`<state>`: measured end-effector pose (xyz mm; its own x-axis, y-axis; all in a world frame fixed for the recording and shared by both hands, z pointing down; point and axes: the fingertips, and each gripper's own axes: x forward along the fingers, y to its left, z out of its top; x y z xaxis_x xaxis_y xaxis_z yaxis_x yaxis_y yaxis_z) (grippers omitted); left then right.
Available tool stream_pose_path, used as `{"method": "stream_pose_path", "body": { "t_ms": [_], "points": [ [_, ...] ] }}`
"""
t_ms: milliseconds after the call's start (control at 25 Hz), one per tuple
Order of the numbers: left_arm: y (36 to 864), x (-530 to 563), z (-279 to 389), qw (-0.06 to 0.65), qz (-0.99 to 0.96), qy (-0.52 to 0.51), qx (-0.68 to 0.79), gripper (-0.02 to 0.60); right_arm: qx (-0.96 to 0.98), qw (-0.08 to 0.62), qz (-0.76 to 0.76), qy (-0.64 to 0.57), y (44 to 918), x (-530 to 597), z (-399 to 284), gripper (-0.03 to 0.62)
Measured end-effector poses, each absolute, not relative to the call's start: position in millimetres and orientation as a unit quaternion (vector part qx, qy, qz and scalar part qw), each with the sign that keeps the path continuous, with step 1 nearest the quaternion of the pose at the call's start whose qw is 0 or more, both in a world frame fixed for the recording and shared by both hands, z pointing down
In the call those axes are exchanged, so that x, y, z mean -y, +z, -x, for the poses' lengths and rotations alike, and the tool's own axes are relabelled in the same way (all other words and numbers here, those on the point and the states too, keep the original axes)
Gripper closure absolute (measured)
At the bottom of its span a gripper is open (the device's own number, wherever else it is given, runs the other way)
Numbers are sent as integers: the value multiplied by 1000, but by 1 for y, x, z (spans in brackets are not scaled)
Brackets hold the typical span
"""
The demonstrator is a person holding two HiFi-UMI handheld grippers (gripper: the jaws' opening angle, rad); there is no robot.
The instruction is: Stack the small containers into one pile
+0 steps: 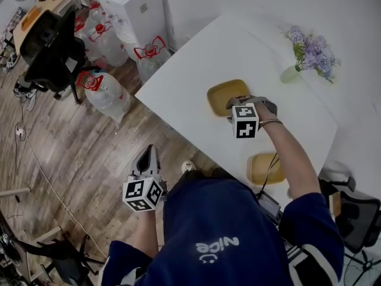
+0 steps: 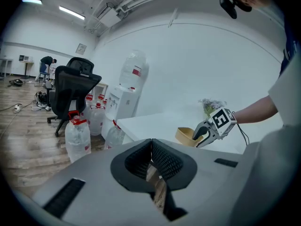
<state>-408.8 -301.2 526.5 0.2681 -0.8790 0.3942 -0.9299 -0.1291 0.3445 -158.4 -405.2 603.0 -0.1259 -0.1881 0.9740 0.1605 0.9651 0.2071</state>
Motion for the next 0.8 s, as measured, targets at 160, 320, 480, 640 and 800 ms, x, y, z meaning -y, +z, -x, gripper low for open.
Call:
{"method": "stream_pose_path", "body": {
  "t_ms": [160,320,480,640,800],
  "points": [
    [529,299,418,266,-752,56,601,561,726,672,-2,-145,610,407,156,529],
    [530,297,429,266,-749,53,604,561,729,667,-15,-150,610,409,164,537],
    [526,295,422,265,-751,45,603,561,727,667,-19,-161,601,407,161,540],
    [529,294,412,265,-759,47,593,561,737,649,-49,-180,583,412,164,543],
    [535,292,396,268,-769,54,578,561,740,637,-81,-200,558,415,159,543]
  ]
}}
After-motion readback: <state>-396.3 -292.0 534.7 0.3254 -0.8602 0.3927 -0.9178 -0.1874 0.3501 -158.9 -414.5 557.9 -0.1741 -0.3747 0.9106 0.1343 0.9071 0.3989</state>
